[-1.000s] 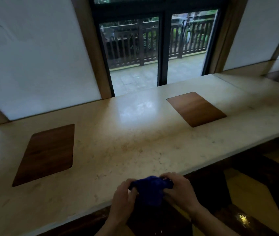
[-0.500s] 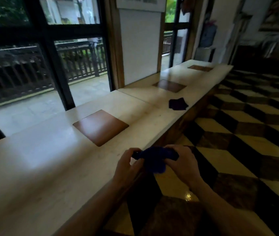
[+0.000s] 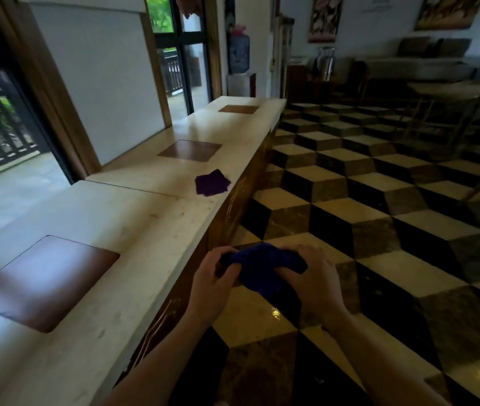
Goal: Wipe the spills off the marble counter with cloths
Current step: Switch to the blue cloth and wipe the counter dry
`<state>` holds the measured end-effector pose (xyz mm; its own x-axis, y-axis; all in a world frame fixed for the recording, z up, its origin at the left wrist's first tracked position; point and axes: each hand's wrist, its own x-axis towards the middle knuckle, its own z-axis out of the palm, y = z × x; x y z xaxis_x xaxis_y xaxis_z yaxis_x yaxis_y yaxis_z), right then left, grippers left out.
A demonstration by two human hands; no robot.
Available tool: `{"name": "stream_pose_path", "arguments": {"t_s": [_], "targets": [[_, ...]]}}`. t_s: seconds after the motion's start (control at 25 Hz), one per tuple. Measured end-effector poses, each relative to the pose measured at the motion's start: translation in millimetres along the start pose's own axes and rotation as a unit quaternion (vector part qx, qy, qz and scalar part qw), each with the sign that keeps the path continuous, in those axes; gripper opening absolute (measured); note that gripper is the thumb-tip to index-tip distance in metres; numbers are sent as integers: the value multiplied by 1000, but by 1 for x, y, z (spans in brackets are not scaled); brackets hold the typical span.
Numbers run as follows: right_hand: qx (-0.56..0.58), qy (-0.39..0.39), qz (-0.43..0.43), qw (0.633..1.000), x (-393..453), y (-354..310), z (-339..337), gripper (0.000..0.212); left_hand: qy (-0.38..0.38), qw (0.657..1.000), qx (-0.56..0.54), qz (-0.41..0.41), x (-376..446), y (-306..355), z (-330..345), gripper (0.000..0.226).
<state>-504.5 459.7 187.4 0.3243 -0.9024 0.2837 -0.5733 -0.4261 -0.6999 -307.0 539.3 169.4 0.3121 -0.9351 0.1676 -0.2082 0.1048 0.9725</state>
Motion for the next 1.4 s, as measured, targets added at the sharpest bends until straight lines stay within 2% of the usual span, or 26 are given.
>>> {"name": "stream_pose_path", "arguments": {"t_s": [0.32,0.48,0.76,1.16,1.4], "targets": [[-9,31,-8,999,122,2,26,34,-5,998,50,43,133,-8,-15,20],[-24,47,0,999,194,4,42,38,-4,996,51,68,211,-11,-24,30],[-31,46,13,998,295,27,60,33,-11,997,52,52,314,-27,-24,28],[-30,20,-30,999,483,89,100,34,61,996,50,42,491,-86,-4,27],[-22,-12,-71,997,616,122,107,31,106,992,61,23,605,-89,20,31]]}}
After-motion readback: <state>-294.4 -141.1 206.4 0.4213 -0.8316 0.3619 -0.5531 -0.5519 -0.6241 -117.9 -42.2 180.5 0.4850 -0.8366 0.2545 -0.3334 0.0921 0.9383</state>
